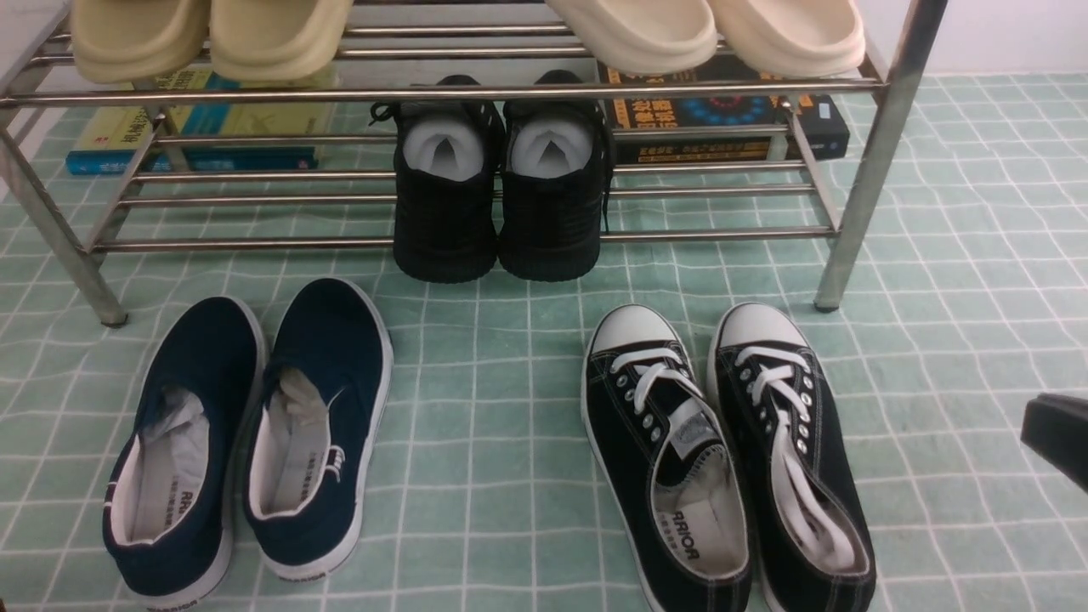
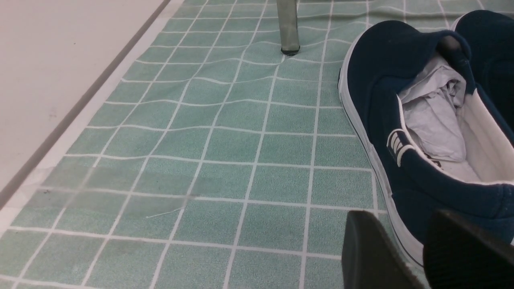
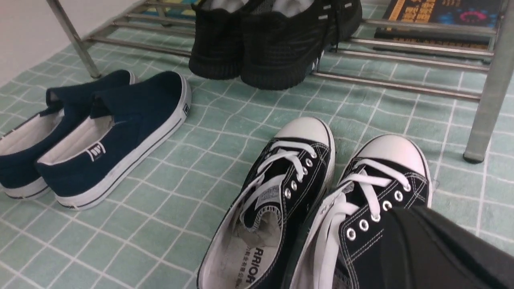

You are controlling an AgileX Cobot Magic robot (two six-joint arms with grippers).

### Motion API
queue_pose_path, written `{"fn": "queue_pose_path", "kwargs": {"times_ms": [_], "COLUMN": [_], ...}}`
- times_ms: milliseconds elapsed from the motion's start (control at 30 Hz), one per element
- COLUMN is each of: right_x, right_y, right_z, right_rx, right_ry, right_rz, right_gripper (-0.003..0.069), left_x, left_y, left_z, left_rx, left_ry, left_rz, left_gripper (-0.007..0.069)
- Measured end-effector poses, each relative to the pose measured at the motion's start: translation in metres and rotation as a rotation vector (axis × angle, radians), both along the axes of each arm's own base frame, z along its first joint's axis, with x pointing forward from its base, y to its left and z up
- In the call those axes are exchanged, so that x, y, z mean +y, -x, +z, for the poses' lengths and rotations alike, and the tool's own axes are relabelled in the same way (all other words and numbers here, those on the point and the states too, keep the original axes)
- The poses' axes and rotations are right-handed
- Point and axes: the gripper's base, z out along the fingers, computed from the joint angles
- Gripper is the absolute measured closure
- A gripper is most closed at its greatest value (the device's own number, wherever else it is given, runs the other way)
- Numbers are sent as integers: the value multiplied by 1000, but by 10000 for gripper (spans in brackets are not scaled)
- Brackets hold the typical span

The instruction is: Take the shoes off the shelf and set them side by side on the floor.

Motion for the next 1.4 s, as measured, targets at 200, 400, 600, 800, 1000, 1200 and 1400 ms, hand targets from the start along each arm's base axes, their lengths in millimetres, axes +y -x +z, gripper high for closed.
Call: {"fn": "queue_pose_path", "kwargs": {"times_ms": [200,400,600,800,1000,1200,1400], "right_x": [4,3,0,-26,-46,-55,-56], "right_y": [3,3,8,23,36,42,43], "right_z": [-12,-14,-19,-53,-92,-110,-114], "right_rx": [32,37,10,-92,-105,-128,-72], "right_ry": [20,24,16,95,121,96,105], "right_rz": [39,39,37,-100,-296,-455,-476], "right_gripper": [669,667,665,662,659,655,651], "left_x": [0,0,0,0,0,0,0], "left_y": [0,0,0,0,0,0,0], "left_z": [0,0,0,0,0,0,0], "left_rx": [0,0,0,1,1,1,1], "left_ry": [0,0,0,0,0,0,0], "left_rz": [0,0,0,0,0,0,0], "left_gripper": [382,382,382,382,382,382,382]}}
